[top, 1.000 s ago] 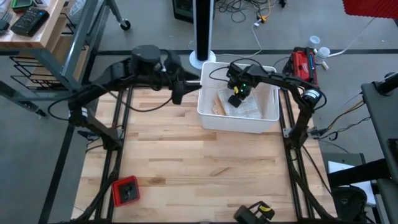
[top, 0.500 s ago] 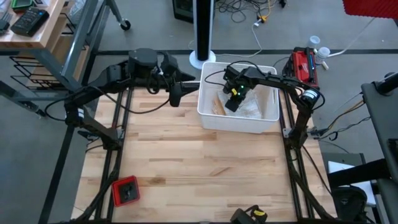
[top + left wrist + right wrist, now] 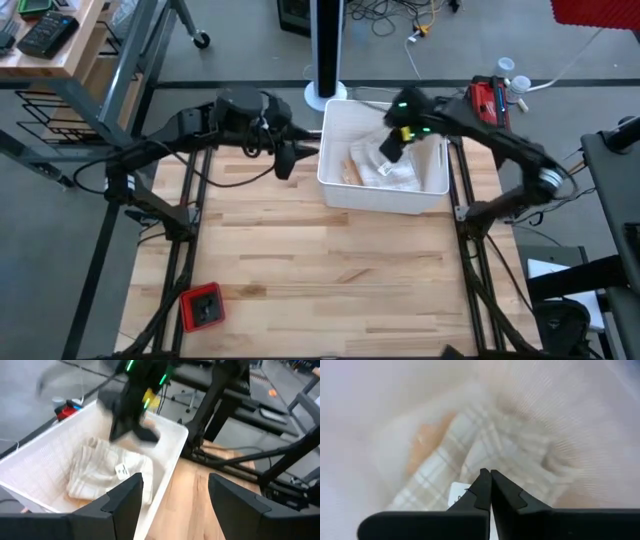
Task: Fold towel
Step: Return to Home Position
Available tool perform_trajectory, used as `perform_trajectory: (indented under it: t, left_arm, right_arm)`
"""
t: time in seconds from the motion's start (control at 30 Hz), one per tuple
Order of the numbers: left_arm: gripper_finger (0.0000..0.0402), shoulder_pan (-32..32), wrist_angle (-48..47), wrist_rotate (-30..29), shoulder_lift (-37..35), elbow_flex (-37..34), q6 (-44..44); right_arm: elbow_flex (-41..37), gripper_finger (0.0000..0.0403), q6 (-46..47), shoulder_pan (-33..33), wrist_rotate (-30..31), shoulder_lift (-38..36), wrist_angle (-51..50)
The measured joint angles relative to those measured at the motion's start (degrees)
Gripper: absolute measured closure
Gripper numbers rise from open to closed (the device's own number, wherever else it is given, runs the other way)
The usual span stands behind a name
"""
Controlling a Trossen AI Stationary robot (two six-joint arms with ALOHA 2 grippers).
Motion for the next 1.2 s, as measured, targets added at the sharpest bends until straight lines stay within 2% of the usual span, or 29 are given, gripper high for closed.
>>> perform_trajectory:
  t: [0.2,0.3,0.4,0.47,0.57,0.63,0.73,0.87,1.03,1.2]
  left_arm:
    - [0.0181,-1.8,1.7,0.0,-1.3,-4.2,1.2]
    - [0.0176,-3.5,4.6,0.0,-2.6,-6.8,5.1]
    - [0.0171,-6.8,6.8,-0.1,-4.8,-10.7,14.7]
    - [0.0168,-9.8,11.7,-0.1,-6.8,-15.2,18.9]
    - [0.0165,-14.1,21.4,-1.1,-10.6,-23.9,20.1]
    - [0.0164,-16.1,26.9,-1.3,-14.0,-29.6,20.8]
    - [0.0165,-17.4,33.1,-1.3,-20.3,-37.9,18.7]
    - [0.0170,-17.3,37.3,-1.7,-28.8,-48.4,15.4]
    - [0.0178,-17.5,40.0,-1.6,-36.5,-59.7,17.5]
    - [0.0186,-17.5,52.5,-2.1,-42.2,-71.3,18.2]
  right_arm:
    - [-0.9,0.0403,0.6,3.0,-0.2,-15.1,3.1]
    - [-1.1,0.0403,0.4,5.7,-3.4,-21.1,6.1]
    - [-1.4,0.0403,-1.1,8.7,-11.8,-25.9,7.9]
    - [-1.9,0.0403,-4.4,10.6,-20.9,-28.6,8.4]
    - [-5.4,0.0403,-4.6,13.2,-35.8,-33.2,13.4]
    - [-9.6,0.0403,-2.9,14.8,-41.8,-36.5,19.4]
    - [-17.1,0.0403,1.2,16.8,-42.7,-41.6,27.1]
    - [-27.3,0.0403,2.3,18.6,-42.9,-48.0,33.0]
    - [-38.6,0.0403,3.0,20.5,-43.1,-54.3,43.9]
    - [-47.6,0.0403,4.1,21.9,-43.1,-59.9,55.3]
